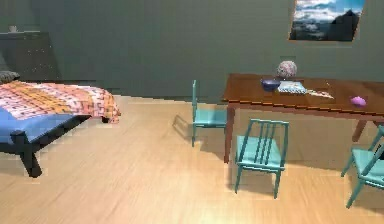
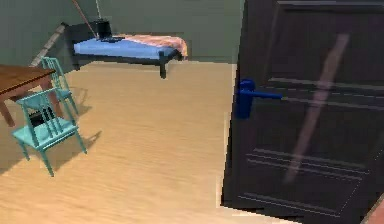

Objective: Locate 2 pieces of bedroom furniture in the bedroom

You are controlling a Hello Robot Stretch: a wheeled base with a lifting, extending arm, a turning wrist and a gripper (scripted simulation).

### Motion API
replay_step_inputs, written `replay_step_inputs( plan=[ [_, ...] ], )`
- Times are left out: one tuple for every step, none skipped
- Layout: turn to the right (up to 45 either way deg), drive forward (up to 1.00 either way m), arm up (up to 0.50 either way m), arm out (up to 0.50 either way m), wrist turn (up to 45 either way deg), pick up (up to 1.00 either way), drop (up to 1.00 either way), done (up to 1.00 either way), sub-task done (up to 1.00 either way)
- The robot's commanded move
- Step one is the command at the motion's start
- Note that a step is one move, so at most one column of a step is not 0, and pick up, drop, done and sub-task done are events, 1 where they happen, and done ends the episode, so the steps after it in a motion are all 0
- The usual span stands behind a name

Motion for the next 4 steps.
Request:
replay_step_inputs(
  plan=[
    [-45.0, 0.00, 0.00, 0.00, 0.0, 0.00, 0.00, 0.00, 0.00],
    [-6.0, 0.00, 0.00, 0.00, 0.0, 0.00, 0.00, 0.00, 0.00],
    [0.0, 1.00, 0.00, 0.00, 0.0, 0.00, 0.00, 0.00, 0.00],
    [0.0, 0.35, 0.00, 0.00, 0.0, 0.00, 0.00, 0.00, 0.00]
  ],
)
